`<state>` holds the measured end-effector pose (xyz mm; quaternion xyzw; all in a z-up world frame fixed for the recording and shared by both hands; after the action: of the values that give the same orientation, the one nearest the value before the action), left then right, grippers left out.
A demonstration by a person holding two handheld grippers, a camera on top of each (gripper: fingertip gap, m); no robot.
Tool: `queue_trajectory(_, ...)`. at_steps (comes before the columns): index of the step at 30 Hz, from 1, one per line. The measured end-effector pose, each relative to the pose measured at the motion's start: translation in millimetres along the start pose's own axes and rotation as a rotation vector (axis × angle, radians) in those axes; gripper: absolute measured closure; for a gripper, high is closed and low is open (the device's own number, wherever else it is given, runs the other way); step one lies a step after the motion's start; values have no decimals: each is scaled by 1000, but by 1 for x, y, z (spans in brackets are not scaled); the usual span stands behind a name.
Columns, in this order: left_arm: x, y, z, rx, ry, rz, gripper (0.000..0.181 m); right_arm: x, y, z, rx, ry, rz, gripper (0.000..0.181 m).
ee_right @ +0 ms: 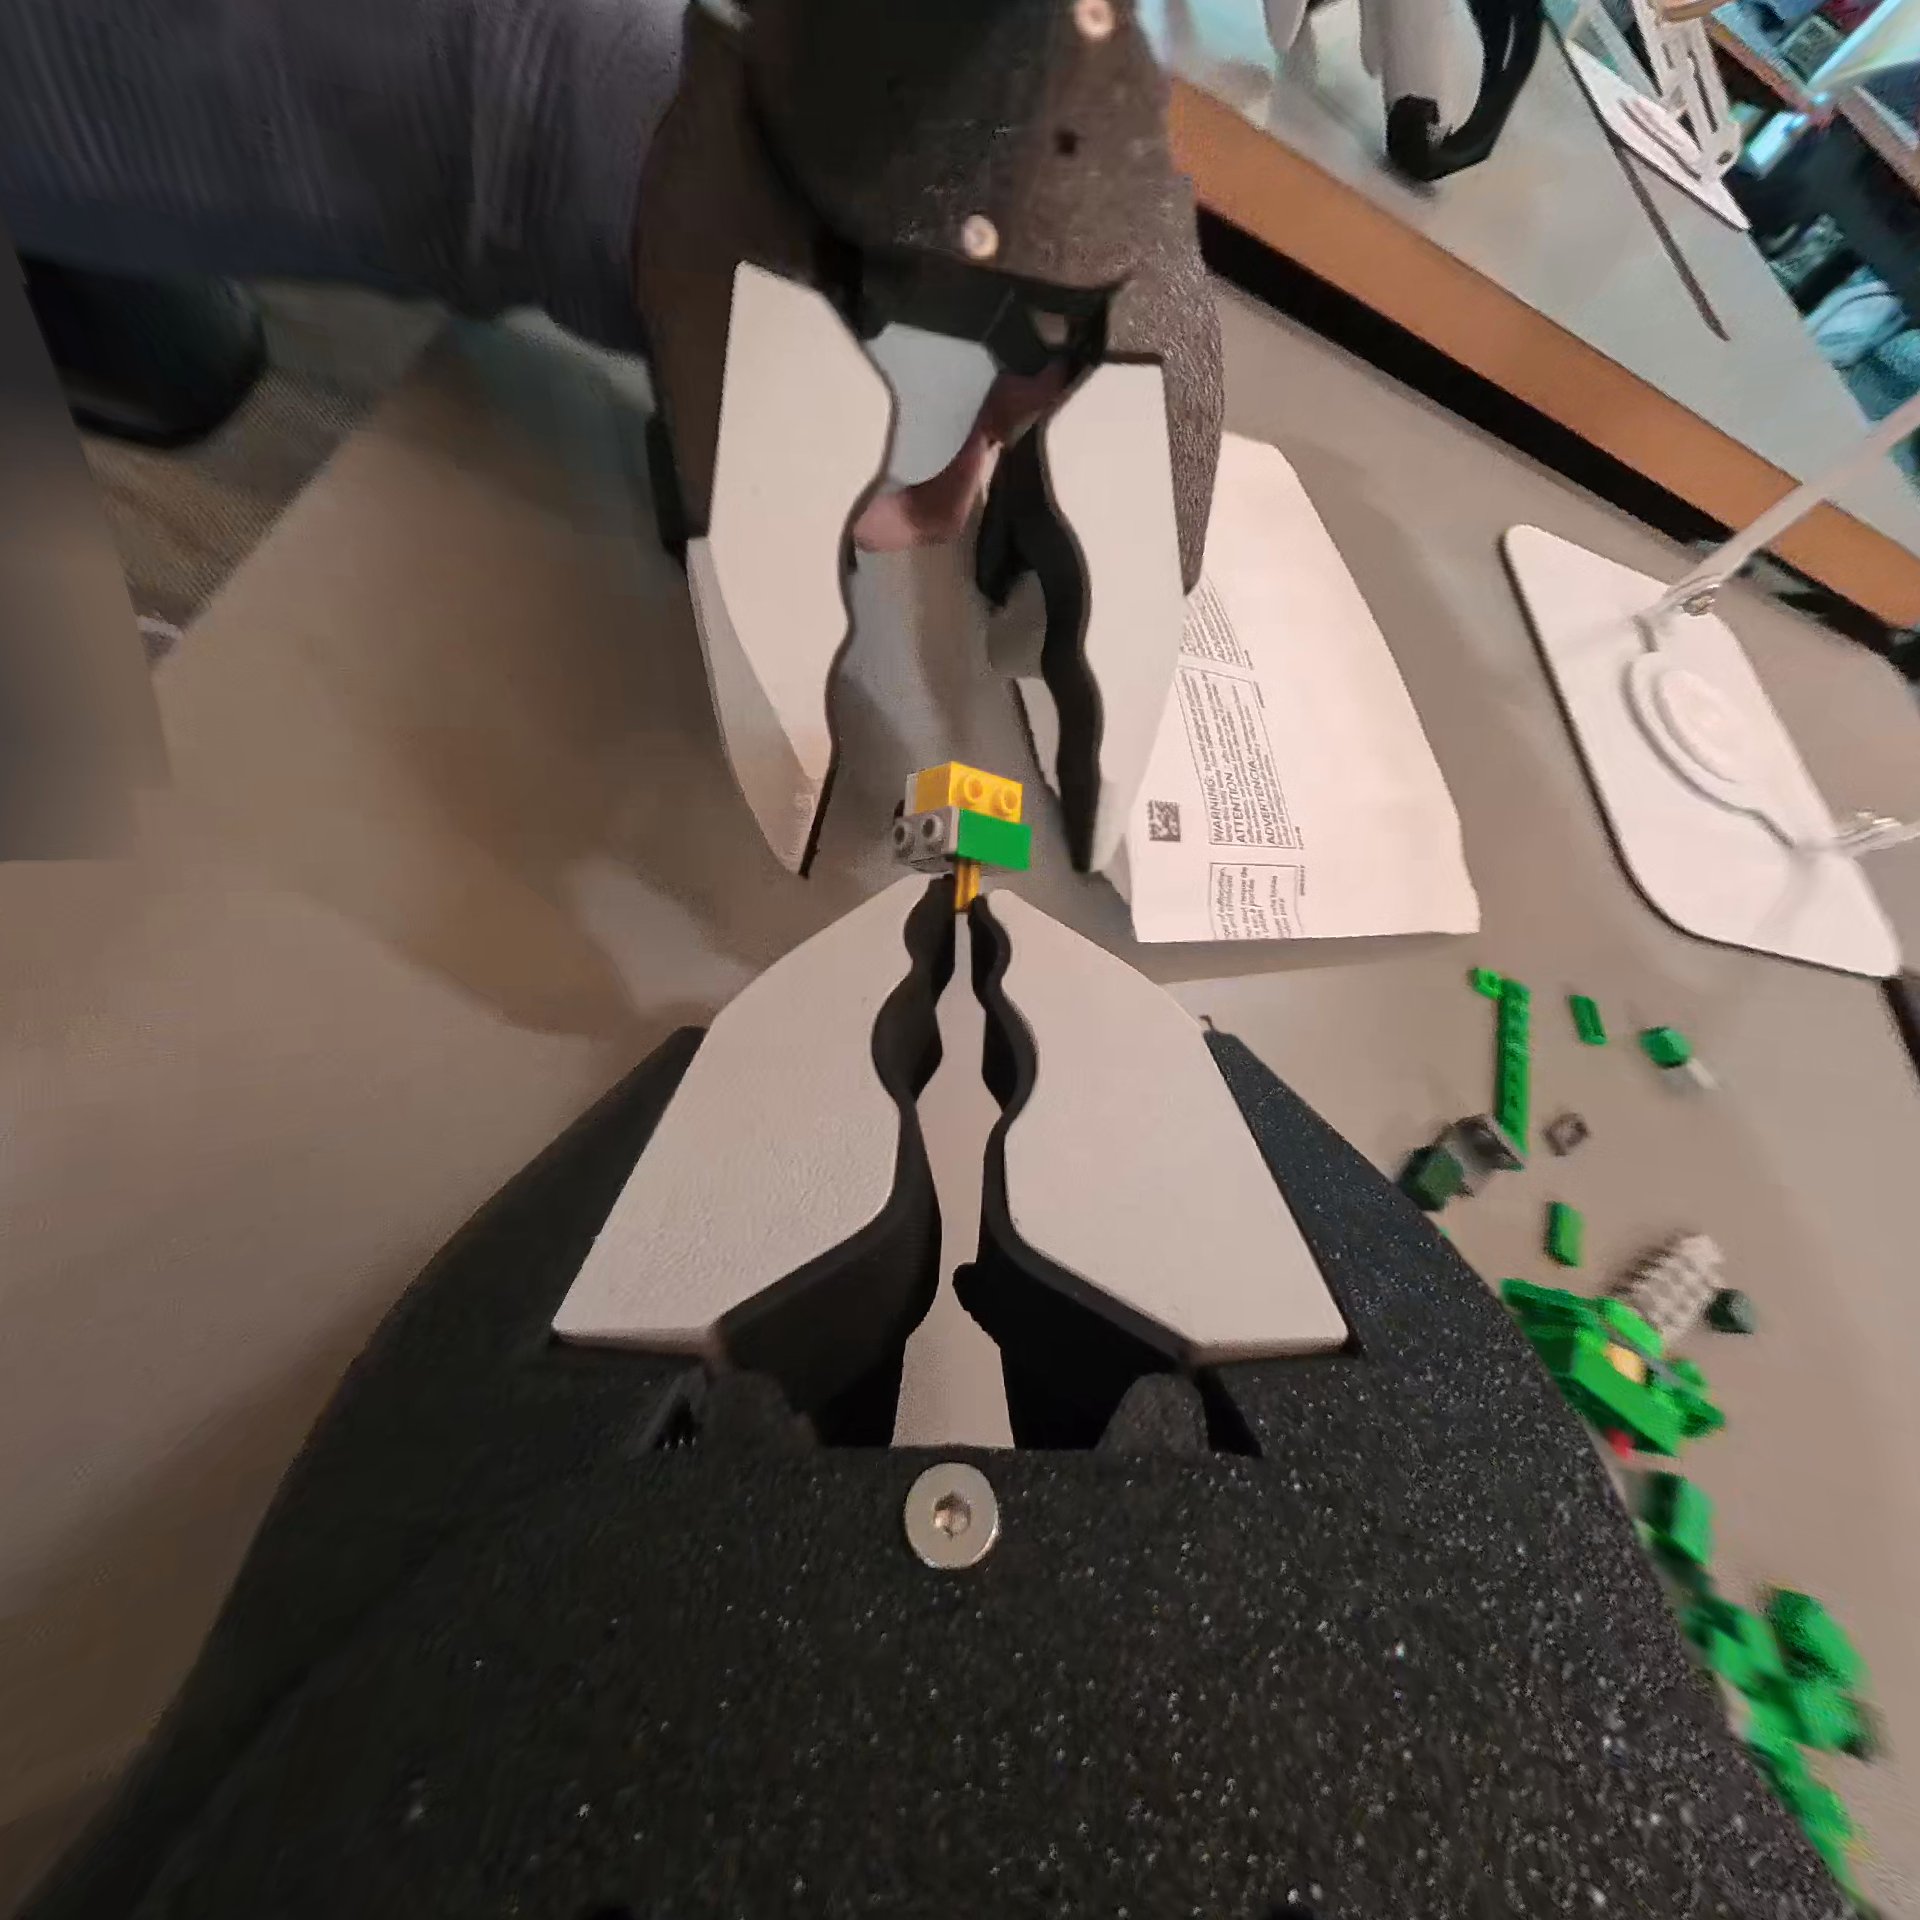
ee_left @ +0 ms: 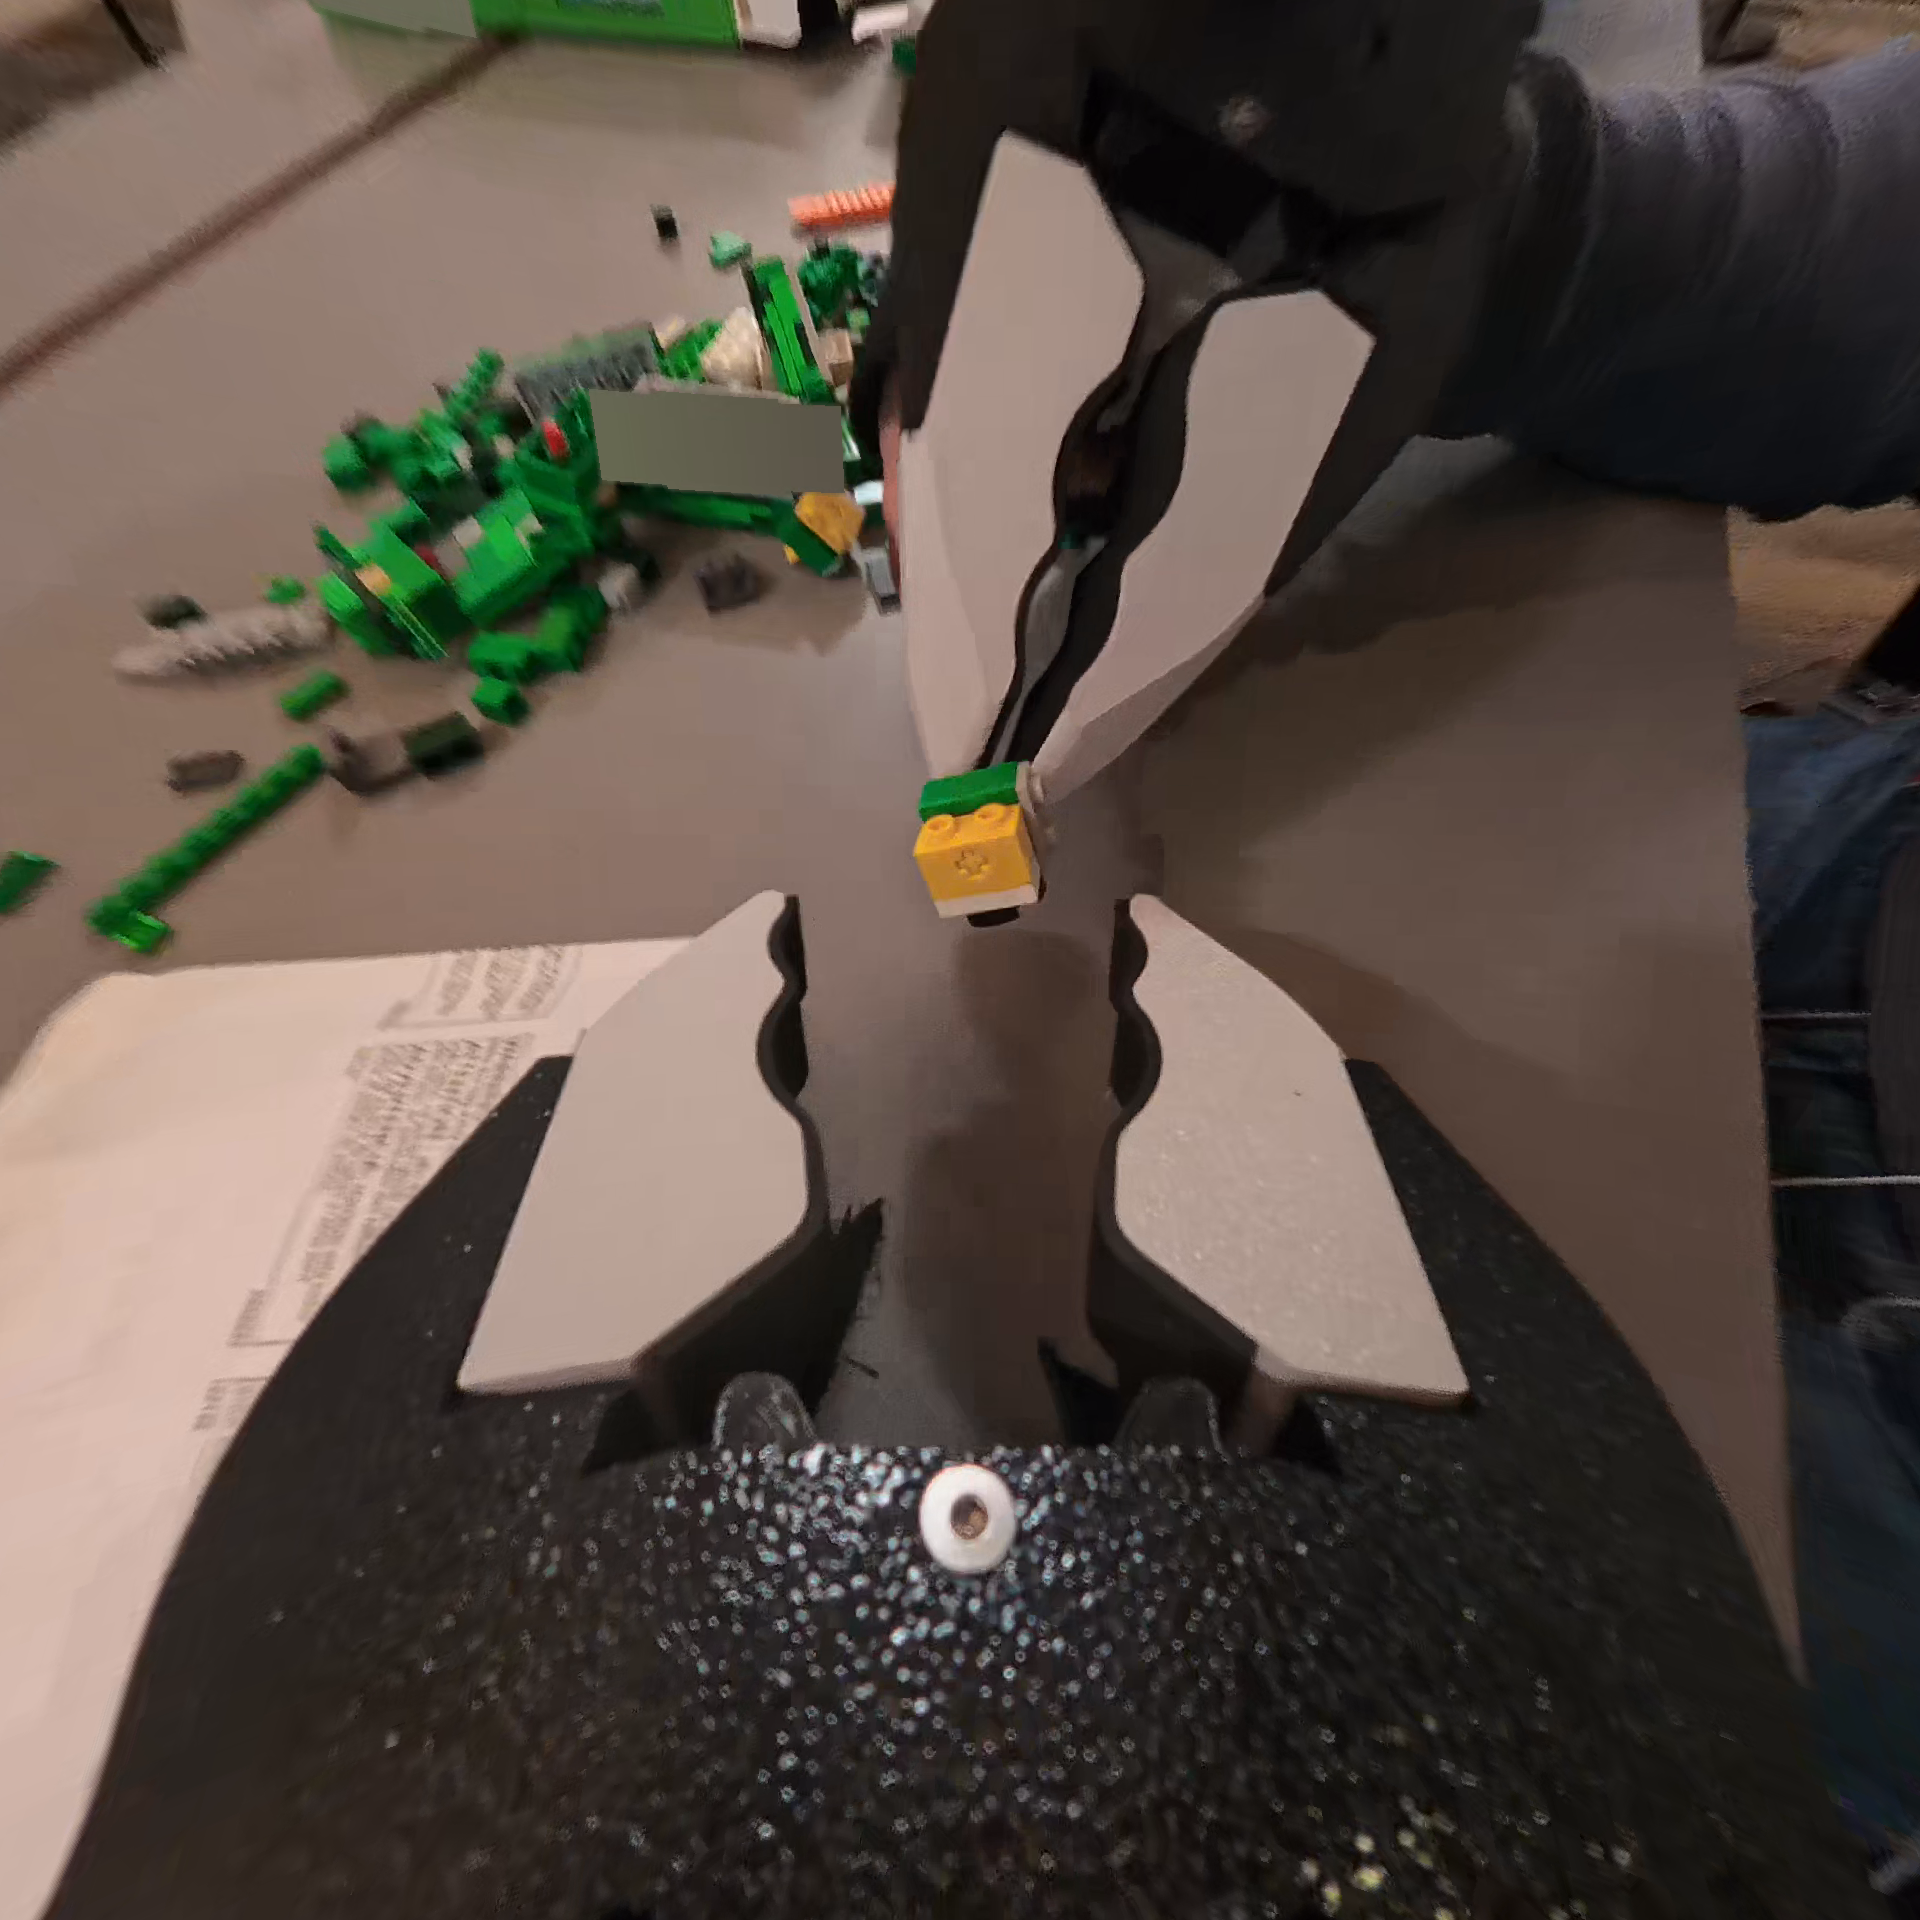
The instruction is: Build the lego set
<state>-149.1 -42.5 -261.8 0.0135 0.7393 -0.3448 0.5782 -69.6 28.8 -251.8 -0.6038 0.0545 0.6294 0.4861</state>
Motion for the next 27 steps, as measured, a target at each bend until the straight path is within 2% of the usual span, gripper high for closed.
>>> queue_trajectory(2,-6,-2,3,-41,89,27,123,0,-3,2,-32,65,60,178)
queue_trajectory(5,-14,-5,10,-44,173,71,133,1,-4,3,-70,121,103,178)
queue_trajectory(10,-12,-6,13,-58,247,35,157,2,0,-3,-113,107,76,178)
queue_trajectory(16,-6,-7,14,-11,258,15,158,3,5,-7,-119,63,62,177)
queue_trajectory(20,-11,-6,13,-69,285,2,158,3,2,-4,-64,20,70,177)
queue_trajectory(27,-19,-5,15,-187,371,-108,159,4,1,-2,25,-68,62,177)
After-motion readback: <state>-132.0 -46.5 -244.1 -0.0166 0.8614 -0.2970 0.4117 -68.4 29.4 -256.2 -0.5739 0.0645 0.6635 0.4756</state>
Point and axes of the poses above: each gripper's, where its closed fingertips meet, y out along the fingers, x out of its underside, z = x × y across the jaws, the point moved 6 cm from there along -y, back along the fingers, and after that the axes turned 6 degrees about -x, right-handed, at the moved point
